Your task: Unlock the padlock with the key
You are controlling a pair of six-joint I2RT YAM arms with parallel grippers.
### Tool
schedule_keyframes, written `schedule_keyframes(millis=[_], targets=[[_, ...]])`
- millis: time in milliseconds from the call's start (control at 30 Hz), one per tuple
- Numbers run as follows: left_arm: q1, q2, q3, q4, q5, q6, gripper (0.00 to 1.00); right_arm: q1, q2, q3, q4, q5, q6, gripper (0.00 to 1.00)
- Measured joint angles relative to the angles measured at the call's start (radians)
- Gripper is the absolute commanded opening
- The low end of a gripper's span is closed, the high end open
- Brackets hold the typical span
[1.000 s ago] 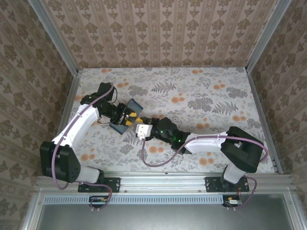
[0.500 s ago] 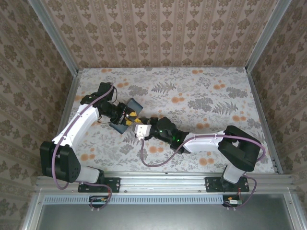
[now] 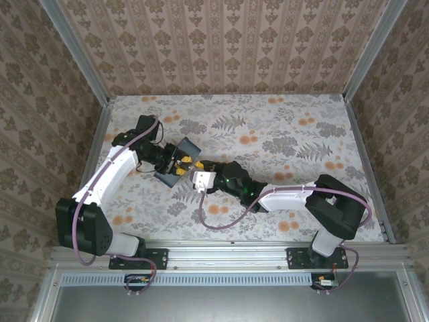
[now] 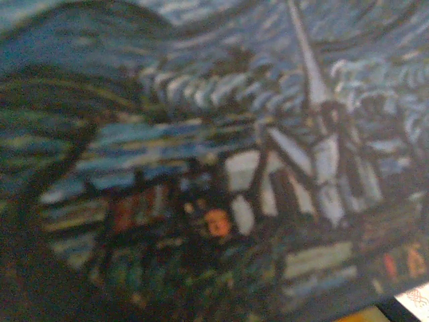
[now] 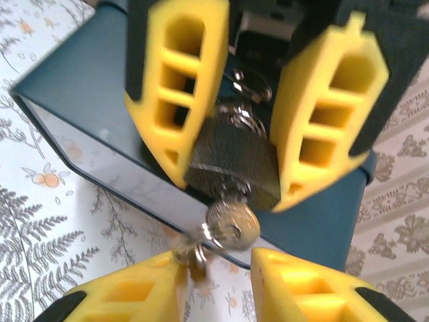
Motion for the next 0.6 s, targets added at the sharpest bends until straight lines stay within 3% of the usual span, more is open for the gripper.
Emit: schedule_keyframes(millis=[600], targets=[[0.0,0.0,0.0,-0.004,0.006,0.0,0.0,-0.003,-0.023,0.0,-0.002,-0.017,0.012,0.31]])
